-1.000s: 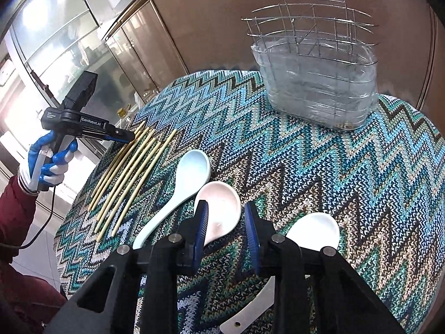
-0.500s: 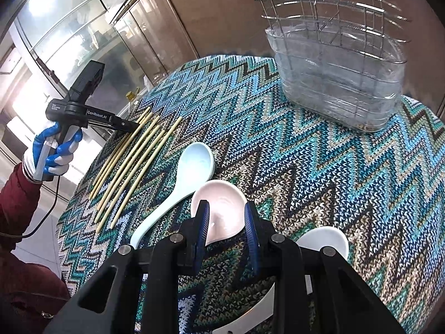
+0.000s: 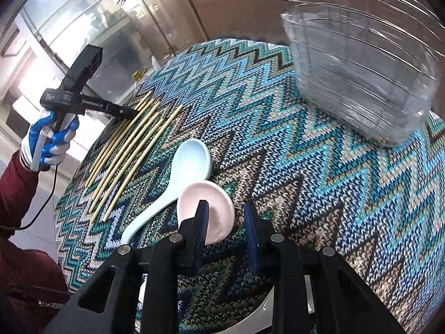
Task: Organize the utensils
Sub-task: 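Lift the white spoon into the clear holder with the right gripper while the left gripper drops a chopstick in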
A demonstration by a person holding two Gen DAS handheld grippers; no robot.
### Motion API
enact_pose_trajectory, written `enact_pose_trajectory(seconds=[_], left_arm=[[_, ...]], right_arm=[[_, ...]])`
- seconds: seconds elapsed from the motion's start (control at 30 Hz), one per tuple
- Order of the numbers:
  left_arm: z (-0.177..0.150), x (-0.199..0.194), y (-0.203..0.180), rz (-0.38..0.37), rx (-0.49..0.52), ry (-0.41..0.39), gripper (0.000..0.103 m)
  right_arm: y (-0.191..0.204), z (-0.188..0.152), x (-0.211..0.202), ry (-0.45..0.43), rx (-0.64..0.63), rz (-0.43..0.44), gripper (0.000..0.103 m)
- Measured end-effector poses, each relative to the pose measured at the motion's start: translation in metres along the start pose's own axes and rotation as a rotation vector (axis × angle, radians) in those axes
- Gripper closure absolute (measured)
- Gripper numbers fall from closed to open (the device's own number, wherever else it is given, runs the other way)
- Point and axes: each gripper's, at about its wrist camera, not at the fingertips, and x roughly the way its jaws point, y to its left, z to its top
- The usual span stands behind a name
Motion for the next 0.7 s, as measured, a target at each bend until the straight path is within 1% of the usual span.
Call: enact_pose_trajectory(seconds=[0.07,0.13,0.17,0.2,0.23,0.27,0.3,0.4,0.5,0.6,0.7], left_arm=[[0.000,0.000,0.000,-0.001,0.000,-0.001,0.095],[0.000,0.000,0.000,0.000,0.004,-0.001,0.095],[0.000,0.000,-0.001,0.001,0.003,-0.001,0.097],[0.000,0.000,0.000,0.001,0.001,-0.001,0.097],[-0.001,0.000,0.000,0.000,-0.004,-0.001,0.098],[-0.001,-0.001,0.000,-0.001,-0.006,-0.002,0.098],[-0.002,-0.002,0.000,-0.003,-0.007,-0.004,0.098],[-0.005,-0.009,-0.002,-0.015,-0.008,-0.022,0.098],[-0.011,-0.023,-0.007,-0.023,0.017,-0.060,0.098],[-0.020,-0.045,-0.013,-0.023,0.048,-0.111,0.098],[-0.030,-0.075,-0.021,-0.028,0.079,-0.181,0.098]], right_arm=[[0.000,0.002,0.006,0.021,-0.011,0.003,0.077],[-0.004,0.000,0.010,0.034,-0.014,0.037,0.078],[-0.004,0.000,0.012,0.039,-0.017,0.046,0.081],[-0.004,0.000,0.013,0.041,-0.022,0.050,0.089],[-0.005,-0.001,0.012,0.035,-0.023,0.056,0.092],[-0.005,-0.001,0.011,0.029,-0.022,0.057,0.094],[-0.004,-0.002,0.007,0.018,-0.024,0.051,0.096],[0.004,-0.008,-0.010,-0.017,-0.040,0.015,0.096],[0.016,-0.015,-0.027,-0.053,-0.055,-0.023,0.097],[0.027,-0.022,-0.048,-0.103,-0.051,-0.050,0.097],[0.043,-0.030,-0.070,-0.156,-0.058,-0.090,0.097]])
